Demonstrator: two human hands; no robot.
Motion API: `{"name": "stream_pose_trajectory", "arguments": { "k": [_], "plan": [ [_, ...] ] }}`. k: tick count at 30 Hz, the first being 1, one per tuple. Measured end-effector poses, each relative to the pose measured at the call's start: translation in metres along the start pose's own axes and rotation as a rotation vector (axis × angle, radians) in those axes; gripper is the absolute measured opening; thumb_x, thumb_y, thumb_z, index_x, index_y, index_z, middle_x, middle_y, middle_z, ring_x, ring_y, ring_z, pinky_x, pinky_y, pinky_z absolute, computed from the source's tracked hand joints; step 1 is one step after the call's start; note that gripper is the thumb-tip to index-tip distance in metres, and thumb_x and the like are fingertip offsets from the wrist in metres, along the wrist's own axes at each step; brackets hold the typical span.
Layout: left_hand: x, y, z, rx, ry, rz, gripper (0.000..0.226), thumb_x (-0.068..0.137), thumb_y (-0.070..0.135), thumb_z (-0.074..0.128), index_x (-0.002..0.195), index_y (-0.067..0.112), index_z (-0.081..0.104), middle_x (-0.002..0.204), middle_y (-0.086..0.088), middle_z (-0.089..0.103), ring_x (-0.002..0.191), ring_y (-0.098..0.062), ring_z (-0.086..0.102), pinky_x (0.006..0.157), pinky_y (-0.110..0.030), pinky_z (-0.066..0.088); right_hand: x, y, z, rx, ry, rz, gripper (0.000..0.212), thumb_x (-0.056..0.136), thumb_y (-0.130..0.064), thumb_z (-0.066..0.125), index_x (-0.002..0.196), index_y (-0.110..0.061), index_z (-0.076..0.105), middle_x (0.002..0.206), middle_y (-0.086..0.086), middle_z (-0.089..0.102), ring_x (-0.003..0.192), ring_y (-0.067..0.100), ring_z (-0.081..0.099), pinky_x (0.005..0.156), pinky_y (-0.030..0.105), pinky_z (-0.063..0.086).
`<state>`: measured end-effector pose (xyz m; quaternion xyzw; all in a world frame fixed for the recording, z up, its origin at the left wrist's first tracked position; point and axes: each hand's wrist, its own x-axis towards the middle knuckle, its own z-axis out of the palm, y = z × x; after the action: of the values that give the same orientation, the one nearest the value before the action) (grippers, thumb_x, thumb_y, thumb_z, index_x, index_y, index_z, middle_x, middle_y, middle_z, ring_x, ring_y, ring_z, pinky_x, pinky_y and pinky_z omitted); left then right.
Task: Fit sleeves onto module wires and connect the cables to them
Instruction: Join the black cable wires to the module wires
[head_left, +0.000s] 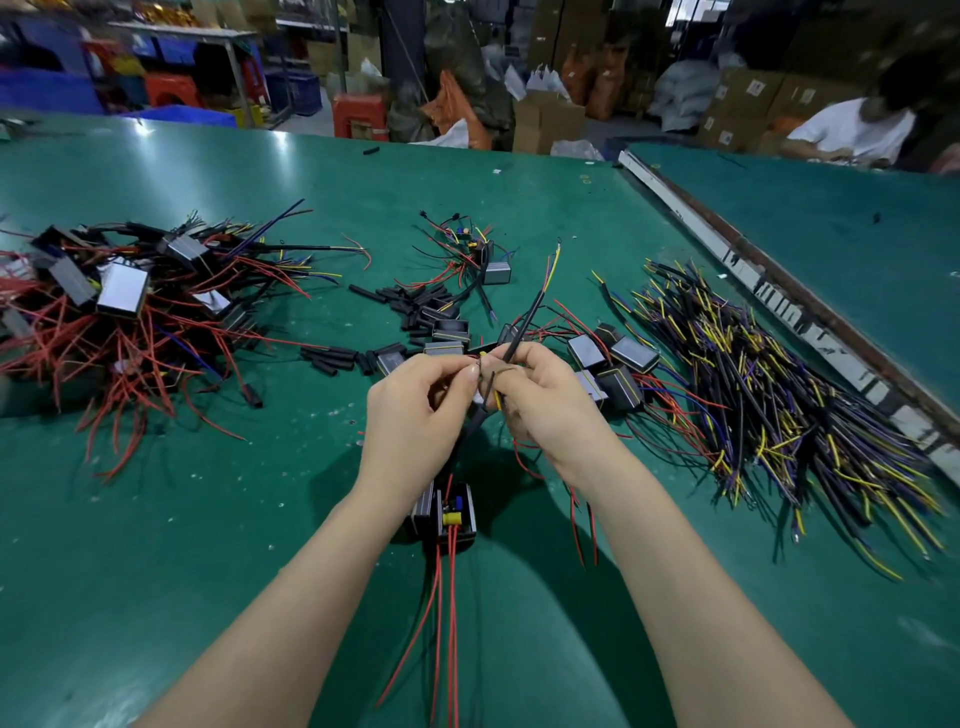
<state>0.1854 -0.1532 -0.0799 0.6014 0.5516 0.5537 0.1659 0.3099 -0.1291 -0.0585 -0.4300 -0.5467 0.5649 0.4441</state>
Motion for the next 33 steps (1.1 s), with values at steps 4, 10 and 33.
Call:
{"name": "stream_pose_trajectory", "arguments": {
  "k": [4, 10, 33],
  "plan": [
    [0.000, 0.003, 0.001, -0.031, 0.026, -0.039, 0.017, 0.087, 0.012, 0.064, 0.083, 0.028, 0.071, 0.076, 0.011, 0.068, 0.073, -0.014, 0.061, 0.073, -0.031, 0.049, 0.001, 0.001, 0.000, -0.024, -0.042, -0.005, 0.014, 0.099, -0.012, 0.049, 0.088, -0.019, 0.047, 0.048, -0.008, 0.055, 0.033, 0.002, 0.030, 0.035, 0.014, 0.023],
    [0.001, 0.002, 0.001, -0.040, 0.011, -0.090, 0.026, 0.087, 0.016, 0.064, 0.075, 0.039, 0.061, 0.069, 0.013, 0.064, 0.065, -0.011, 0.056, 0.066, -0.023, 0.044, 0.001, 0.004, -0.005, -0.301, 0.010, -0.181, 0.014, 0.099, -0.017, 0.049, 0.090, -0.026, 0.045, 0.064, -0.010, 0.059, 0.043, -0.003, 0.044, 0.050, 0.012, 0.031],
    [0.001, 0.002, 0.002, -0.142, -0.155, -0.162, 0.023, 0.090, 0.015, 0.060, 0.083, 0.037, 0.062, 0.082, -0.002, 0.071, 0.070, -0.011, 0.054, 0.071, -0.031, 0.049, 0.003, 0.016, -0.010, -0.439, 0.104, -0.439, 0.012, 0.091, -0.030, 0.059, 0.085, -0.031, 0.048, 0.072, 0.003, 0.061, 0.070, 0.026, 0.055, 0.066, 0.039, 0.046]
  ]
}}
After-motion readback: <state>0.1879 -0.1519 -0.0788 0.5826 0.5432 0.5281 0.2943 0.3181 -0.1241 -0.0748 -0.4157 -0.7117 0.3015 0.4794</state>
